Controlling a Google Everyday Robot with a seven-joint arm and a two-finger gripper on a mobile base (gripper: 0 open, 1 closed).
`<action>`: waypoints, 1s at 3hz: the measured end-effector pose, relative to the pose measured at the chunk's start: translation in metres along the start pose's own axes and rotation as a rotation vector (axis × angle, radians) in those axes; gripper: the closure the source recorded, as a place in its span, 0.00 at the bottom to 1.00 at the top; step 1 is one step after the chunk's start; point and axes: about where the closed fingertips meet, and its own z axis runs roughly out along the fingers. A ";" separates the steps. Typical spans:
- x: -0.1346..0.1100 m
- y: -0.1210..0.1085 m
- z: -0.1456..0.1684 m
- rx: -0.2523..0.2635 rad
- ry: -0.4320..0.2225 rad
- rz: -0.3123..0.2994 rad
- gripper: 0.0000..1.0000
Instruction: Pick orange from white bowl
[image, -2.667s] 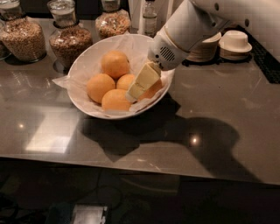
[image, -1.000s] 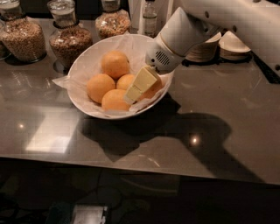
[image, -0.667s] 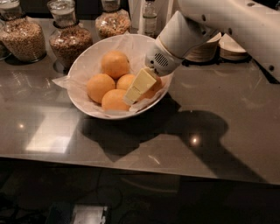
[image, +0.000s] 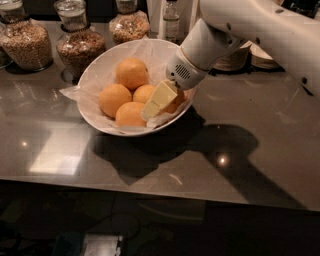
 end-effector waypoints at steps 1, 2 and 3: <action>0.006 -0.004 -0.001 0.058 0.009 0.026 0.35; 0.004 -0.003 -0.006 0.058 0.009 0.026 0.58; 0.002 -0.003 -0.009 0.061 0.009 0.027 0.81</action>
Offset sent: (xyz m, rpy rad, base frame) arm 0.0105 -0.0576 -0.0211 -0.2151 -0.4149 -0.3469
